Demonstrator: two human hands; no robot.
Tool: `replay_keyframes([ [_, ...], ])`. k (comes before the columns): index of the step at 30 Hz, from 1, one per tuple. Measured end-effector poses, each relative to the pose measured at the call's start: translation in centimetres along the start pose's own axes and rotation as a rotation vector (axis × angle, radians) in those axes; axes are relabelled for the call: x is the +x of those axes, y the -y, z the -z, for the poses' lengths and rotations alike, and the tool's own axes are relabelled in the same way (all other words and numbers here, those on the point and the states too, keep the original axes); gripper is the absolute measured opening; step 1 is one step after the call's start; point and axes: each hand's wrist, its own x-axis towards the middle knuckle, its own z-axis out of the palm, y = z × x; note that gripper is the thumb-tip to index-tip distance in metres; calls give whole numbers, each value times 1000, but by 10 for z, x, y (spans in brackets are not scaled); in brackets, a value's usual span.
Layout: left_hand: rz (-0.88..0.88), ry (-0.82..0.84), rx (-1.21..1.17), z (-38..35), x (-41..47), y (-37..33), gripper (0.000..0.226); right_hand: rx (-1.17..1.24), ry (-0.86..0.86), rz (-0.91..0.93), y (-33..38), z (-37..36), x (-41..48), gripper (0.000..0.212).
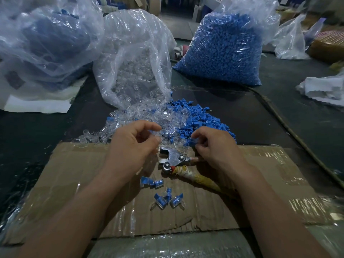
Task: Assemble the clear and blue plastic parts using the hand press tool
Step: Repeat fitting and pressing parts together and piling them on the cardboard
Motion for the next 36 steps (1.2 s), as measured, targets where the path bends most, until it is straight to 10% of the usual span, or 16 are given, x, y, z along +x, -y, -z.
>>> replay_keyframes([
  [19, 168, 37, -214, -1, 1, -2, 12, 334, -110, 126, 15, 9, -12, 38],
  [36, 113, 60, -168, 0, 1, 1, 11, 150, 121, -11, 7, 6, -8, 6],
])
